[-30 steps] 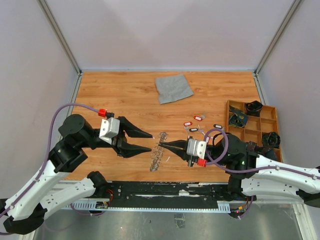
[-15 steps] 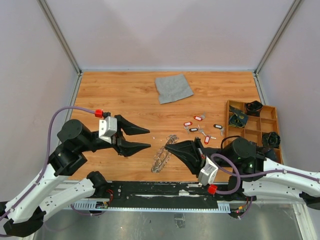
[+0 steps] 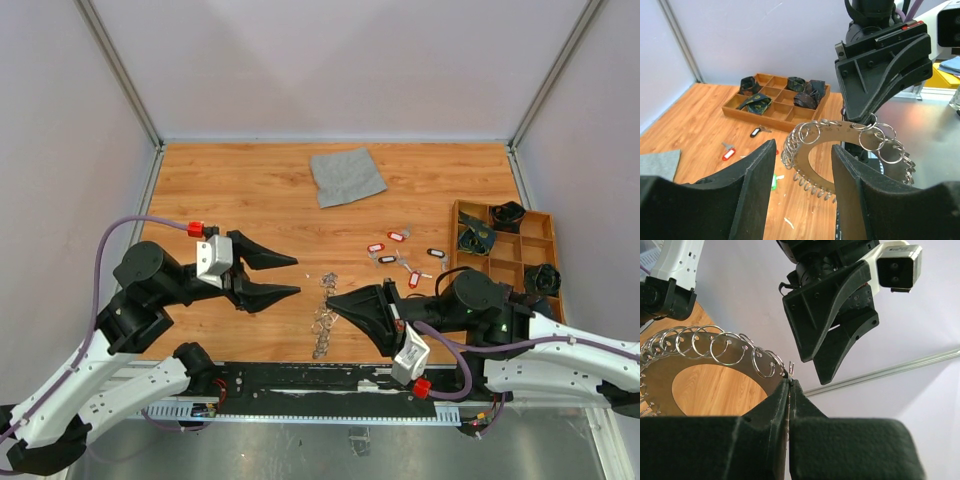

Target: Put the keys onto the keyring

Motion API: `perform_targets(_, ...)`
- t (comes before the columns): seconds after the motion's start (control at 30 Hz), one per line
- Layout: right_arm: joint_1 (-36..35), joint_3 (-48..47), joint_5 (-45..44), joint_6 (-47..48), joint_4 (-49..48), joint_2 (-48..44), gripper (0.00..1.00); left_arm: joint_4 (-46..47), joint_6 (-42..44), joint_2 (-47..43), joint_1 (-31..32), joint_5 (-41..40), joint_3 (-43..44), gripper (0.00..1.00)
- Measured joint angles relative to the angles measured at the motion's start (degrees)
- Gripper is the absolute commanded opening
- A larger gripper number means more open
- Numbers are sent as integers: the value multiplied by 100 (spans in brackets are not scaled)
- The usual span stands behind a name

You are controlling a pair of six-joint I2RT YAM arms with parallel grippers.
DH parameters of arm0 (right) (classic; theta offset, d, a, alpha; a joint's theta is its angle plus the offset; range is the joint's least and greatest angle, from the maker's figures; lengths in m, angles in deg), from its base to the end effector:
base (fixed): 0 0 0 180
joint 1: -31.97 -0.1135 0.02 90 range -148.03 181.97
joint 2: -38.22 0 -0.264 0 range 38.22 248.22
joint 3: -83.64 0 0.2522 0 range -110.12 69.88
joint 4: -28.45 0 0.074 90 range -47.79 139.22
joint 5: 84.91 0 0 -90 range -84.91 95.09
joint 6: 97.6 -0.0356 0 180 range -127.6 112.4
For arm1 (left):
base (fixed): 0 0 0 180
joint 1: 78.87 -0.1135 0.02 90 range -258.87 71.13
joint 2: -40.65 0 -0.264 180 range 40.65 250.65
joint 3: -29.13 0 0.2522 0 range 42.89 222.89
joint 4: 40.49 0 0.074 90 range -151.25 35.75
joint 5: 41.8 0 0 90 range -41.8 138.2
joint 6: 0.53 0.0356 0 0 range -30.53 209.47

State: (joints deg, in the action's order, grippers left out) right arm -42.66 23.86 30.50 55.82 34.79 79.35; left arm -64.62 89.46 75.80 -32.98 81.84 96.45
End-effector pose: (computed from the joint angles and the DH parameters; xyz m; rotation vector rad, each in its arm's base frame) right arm 0.0287 0.1620 0.3904 -1.3864 0.1295 0.4635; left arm 0.0695 -0.1001 0.4143 1.0372 1.1468 -1.0621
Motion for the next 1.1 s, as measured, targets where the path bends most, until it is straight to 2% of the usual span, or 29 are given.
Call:
perform_targets(0.13,0,-44,-111,-68,269,-4,0,-9,-7,13,0,-236,-2,54)
perform_targets(0.33,-216,-44,-741,-1025,925,-238,0,0,-195,258,0,-918,-92,54)
perform_targets(0.6,-385,-380,-2111,-3182,2354,-560,1,120,-654,1246,0,-1718,-212,55)
perform_targets(0.87,-385,-1233,-3694,-5665,4190,-638,0,619,-1174,2603,0,-2039,-354,52)
perform_targets(1.1,-332,-2061,-5460,-7184,5698,-120,0,890,-1779,3716,0,-2409,-354,50)
